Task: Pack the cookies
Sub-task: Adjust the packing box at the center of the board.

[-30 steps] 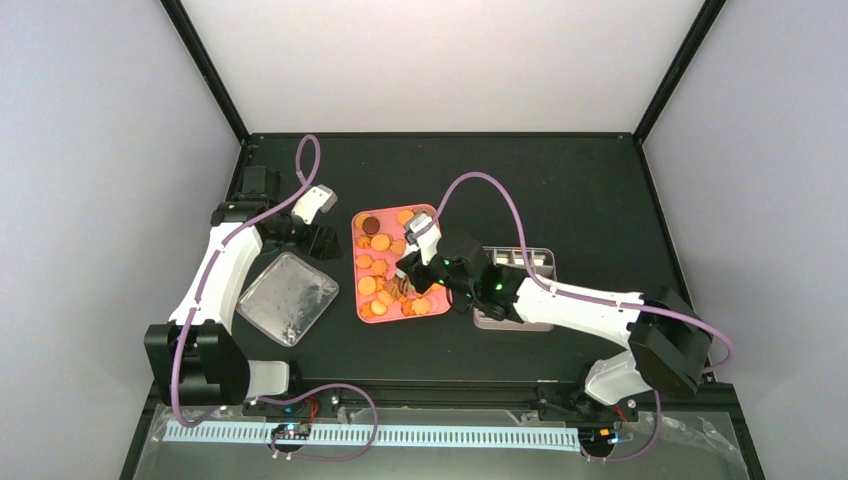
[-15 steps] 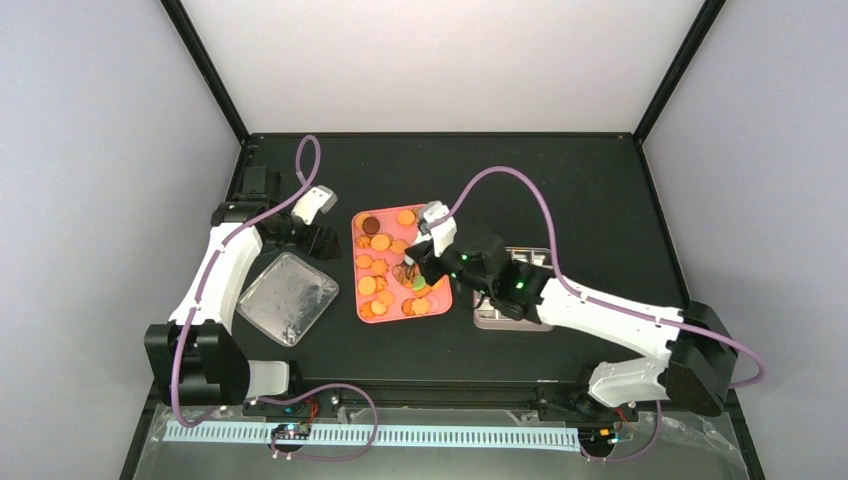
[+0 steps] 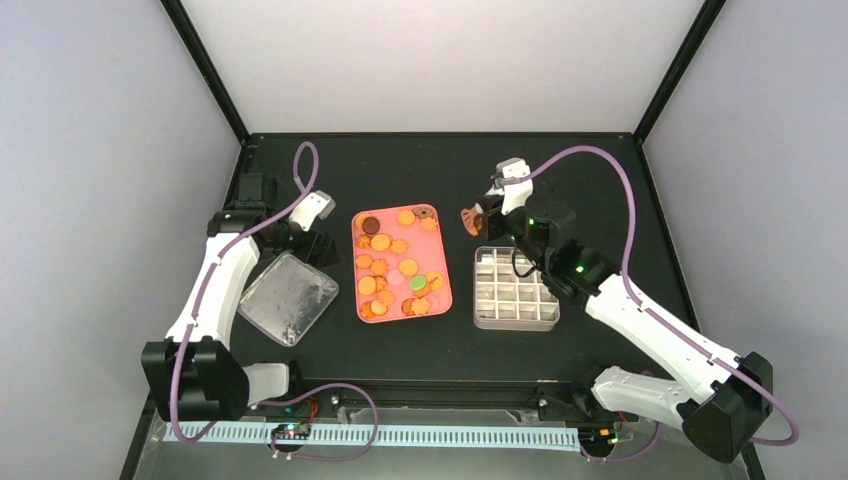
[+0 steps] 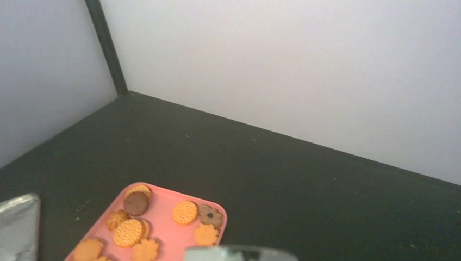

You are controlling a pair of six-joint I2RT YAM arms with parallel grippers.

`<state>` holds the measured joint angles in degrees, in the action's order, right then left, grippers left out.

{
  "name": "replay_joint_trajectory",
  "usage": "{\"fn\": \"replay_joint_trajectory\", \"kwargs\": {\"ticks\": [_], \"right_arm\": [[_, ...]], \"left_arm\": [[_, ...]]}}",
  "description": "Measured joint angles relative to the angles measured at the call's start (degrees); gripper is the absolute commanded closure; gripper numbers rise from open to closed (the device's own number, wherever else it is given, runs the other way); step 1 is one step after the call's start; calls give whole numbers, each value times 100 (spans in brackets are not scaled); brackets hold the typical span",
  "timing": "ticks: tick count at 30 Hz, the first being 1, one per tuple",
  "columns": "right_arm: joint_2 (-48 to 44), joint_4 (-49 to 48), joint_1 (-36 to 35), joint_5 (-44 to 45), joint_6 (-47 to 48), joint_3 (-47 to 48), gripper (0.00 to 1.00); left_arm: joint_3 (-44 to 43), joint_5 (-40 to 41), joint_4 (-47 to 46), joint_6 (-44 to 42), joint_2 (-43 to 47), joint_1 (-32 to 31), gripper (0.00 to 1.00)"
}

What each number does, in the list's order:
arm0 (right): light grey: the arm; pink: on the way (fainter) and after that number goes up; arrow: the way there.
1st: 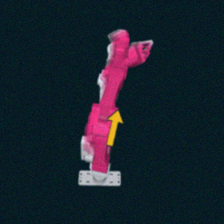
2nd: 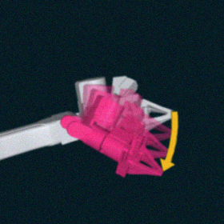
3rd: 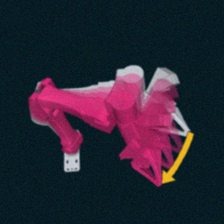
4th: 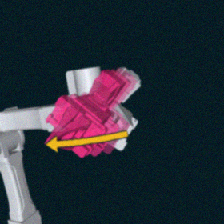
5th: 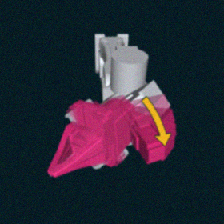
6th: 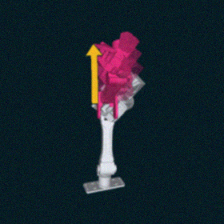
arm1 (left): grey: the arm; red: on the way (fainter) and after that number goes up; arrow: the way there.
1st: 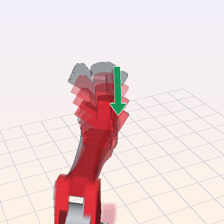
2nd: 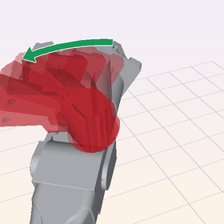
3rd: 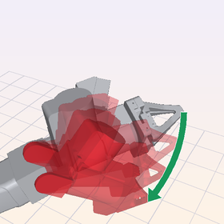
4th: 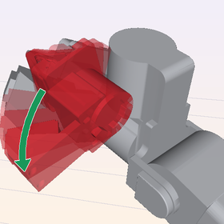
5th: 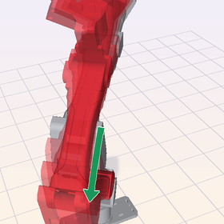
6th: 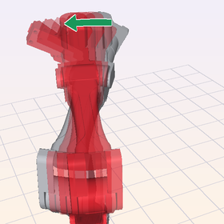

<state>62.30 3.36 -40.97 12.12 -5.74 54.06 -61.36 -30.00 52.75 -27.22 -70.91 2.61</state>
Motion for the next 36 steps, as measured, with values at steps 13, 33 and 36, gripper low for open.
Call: {"fn": "replay_joint_trajectory", "kwargs": {"ticks": [13,33,36], "right_arm": [[-11,321,201,210,345,-409,99],[173,37,251,79,415,-619,94],[170,22,260,57,413,-627,93]], "left_arm": [[87,0,378,-205,11,2,14],[243,42,575,-323,13,2,1],[332,46,555,-372,59,2,1]]}}
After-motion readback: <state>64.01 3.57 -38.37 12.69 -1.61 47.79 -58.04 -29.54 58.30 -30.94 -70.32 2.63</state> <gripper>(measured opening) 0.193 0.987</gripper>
